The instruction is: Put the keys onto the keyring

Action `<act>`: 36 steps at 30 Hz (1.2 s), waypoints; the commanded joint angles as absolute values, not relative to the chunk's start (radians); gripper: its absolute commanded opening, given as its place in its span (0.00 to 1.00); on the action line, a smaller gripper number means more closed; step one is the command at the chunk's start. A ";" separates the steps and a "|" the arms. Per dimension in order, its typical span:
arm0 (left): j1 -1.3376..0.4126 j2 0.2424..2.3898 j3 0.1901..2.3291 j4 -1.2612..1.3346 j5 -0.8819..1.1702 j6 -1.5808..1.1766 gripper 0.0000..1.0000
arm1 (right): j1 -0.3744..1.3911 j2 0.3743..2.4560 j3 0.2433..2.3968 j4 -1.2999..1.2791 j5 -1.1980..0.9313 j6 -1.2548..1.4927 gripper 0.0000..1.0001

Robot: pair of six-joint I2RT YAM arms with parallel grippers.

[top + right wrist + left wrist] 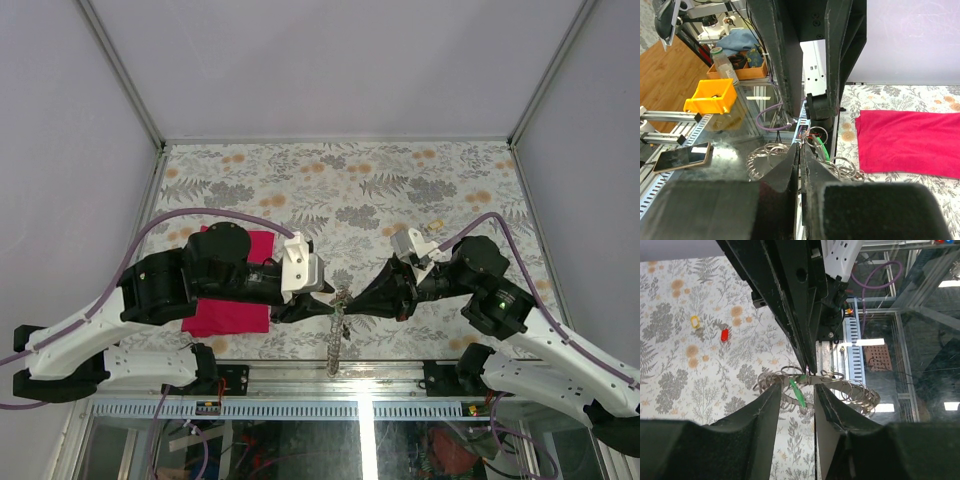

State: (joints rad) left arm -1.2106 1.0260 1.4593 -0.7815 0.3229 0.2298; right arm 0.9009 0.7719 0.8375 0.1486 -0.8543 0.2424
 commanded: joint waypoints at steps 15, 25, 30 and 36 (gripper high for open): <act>-1.216 1.066 1.446 -0.689 0.461 0.251 0.37 | 0.896 0.757 0.908 0.203 -0.902 0.245 0.00; -1.216 1.054 1.444 -0.723 0.416 0.240 0.33 | 0.895 0.734 0.908 0.202 -0.890 0.244 0.00; -1.215 1.051 1.442 -0.730 0.425 0.239 0.31 | 0.895 0.727 0.908 0.202 -0.884 0.245 0.00; -1.216 1.059 1.445 -0.741 0.438 0.238 0.30 | 0.895 0.719 0.906 0.202 -0.872 0.248 0.00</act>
State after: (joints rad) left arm -1.2106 1.0630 1.4502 -0.7528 0.4278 0.2409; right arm 0.9009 0.7429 0.8516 0.1471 -0.8814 0.2432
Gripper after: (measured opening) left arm 0.300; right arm 0.011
